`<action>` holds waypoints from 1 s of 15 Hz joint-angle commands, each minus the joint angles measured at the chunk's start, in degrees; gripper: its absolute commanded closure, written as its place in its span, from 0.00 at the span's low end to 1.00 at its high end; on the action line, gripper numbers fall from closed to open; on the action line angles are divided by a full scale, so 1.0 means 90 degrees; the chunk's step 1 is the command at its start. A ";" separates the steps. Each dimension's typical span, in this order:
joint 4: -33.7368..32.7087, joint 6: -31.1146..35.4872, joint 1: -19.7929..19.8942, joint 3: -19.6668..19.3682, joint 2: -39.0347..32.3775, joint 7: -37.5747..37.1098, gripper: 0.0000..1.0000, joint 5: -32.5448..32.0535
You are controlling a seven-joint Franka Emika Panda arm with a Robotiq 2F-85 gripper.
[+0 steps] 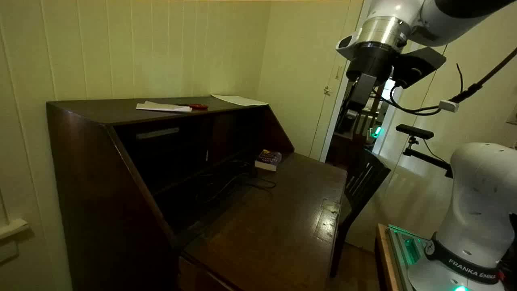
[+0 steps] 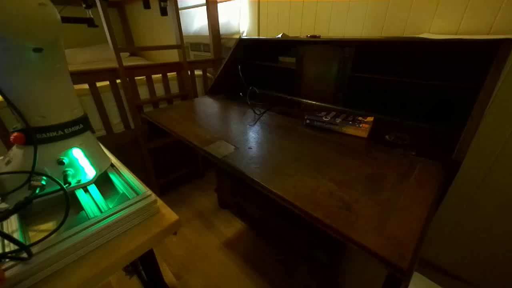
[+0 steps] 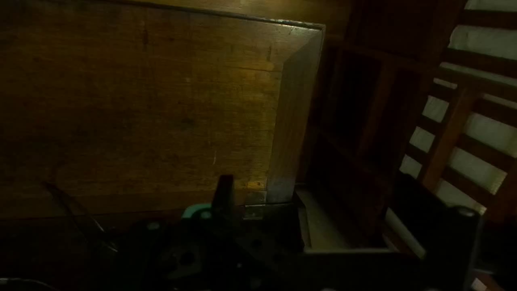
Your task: Put the pen on the top, on the desk shelf
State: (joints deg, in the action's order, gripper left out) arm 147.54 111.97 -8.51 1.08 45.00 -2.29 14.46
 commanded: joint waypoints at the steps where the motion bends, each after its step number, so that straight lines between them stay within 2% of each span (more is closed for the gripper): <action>1: -0.0021 -0.0037 0.0101 0.0074 -0.0004 0.0056 0.00 0.0060; 5: -0.0021 -0.0037 0.0101 0.0074 -0.0004 0.0056 0.00 0.0060; 7: -0.0120 0.0430 0.0334 -0.0022 -0.0228 -0.0095 0.00 0.0072; 9: -0.0361 0.0909 0.0558 -0.0246 -0.0460 0.0198 0.00 -0.0152; 13: -0.1258 0.1564 0.1095 -0.0589 -0.1215 0.0724 0.00 -0.0964; 15: -0.1889 0.2007 0.1549 -0.0613 -0.1763 0.0559 0.00 -0.1599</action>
State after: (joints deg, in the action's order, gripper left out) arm 139.00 126.55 1.22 -4.17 37.11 2.83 5.87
